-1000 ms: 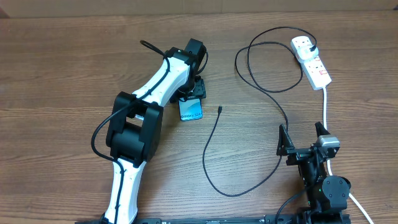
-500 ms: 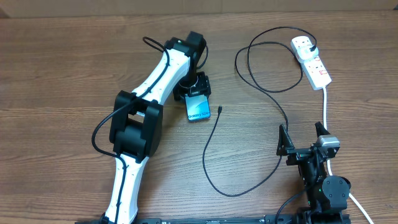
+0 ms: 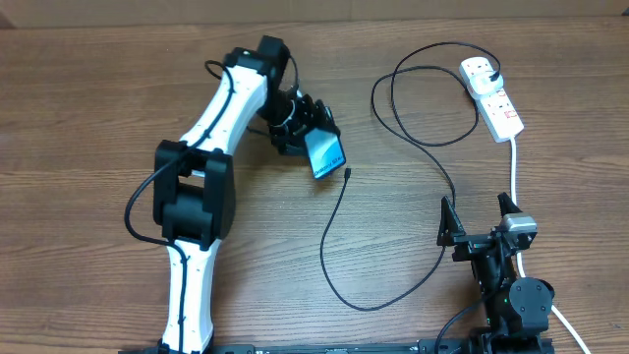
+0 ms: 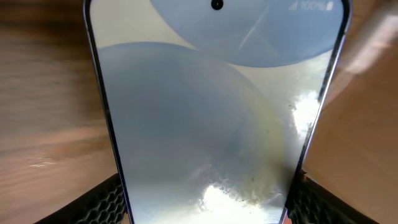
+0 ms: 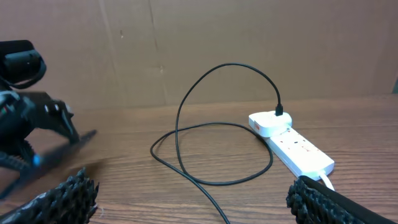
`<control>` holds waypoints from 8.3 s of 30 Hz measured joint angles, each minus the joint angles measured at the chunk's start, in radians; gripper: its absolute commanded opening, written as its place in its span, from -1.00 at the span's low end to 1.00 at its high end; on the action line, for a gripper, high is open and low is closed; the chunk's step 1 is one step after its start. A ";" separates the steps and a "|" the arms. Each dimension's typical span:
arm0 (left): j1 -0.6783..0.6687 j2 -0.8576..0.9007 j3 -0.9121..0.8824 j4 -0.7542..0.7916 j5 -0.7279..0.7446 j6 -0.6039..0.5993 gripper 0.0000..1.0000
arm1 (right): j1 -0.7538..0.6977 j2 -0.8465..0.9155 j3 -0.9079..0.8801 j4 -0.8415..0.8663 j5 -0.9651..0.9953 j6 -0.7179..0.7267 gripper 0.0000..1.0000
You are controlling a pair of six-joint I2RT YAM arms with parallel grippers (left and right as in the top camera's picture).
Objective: Plug charger to phone and switch on socket
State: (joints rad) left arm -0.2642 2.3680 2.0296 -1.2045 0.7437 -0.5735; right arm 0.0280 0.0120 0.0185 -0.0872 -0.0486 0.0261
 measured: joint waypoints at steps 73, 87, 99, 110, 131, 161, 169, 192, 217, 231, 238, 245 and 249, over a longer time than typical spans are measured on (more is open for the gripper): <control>0.160 0.000 0.000 -0.030 0.740 -0.187 0.45 | 0.061 1.077 0.927 0.124 -1.321 0.442 0.99; 0.160 0.000 0.000 -0.031 0.726 -0.187 0.44 | 0.389 1.273 1.095 -0.265 -0.888 0.497 0.99; 0.159 0.000 0.000 -0.031 0.685 -0.187 0.45 | 0.533 1.328 1.463 -0.738 0.010 0.378 1.00; 0.108 0.000 0.000 -0.046 0.681 -0.187 0.45 | 0.557 1.563 1.463 -0.716 0.134 0.502 1.00; 0.093 0.000 0.000 -0.045 0.579 -0.241 0.46 | 0.655 1.643 1.463 -0.698 0.344 0.647 0.64; 0.087 0.000 0.000 -0.044 0.518 -0.259 0.46 | 0.655 1.715 1.463 -0.639 0.362 0.654 0.13; 0.087 0.000 0.000 -0.044 0.518 -0.259 0.47 | 0.655 1.715 1.463 -0.638 0.378 0.654 -0.01; 0.087 0.000 0.000 -0.040 0.518 -0.259 0.47 | 0.655 1.715 1.463 -0.636 0.381 0.660 -0.37; 0.080 0.000 0.000 -0.040 0.518 -0.259 0.50 | 0.655 1.715 1.463 -0.641 0.386 0.681 -0.72; 0.080 0.000 0.000 -0.040 0.520 -0.259 0.56 | 0.654 1.715 1.463 -0.659 0.395 0.684 -0.92; 0.080 0.000 0.002 0.005 0.527 -0.253 0.79 | 0.654 1.716 1.463 -0.663 0.404 0.685 -0.93; 0.101 0.000 0.004 0.000 0.572 -0.145 0.84 | 0.637 1.716 1.463 -0.713 0.460 0.684 -0.93; 0.146 -0.003 0.006 -0.066 0.588 -0.021 0.85 | 0.584 1.716 1.481 -0.764 0.457 0.684 -0.93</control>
State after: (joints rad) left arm -0.1177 2.3653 2.0354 -1.2709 1.3315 -0.5945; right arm 0.6117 1.7283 1.4994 -0.8516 0.4088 0.7105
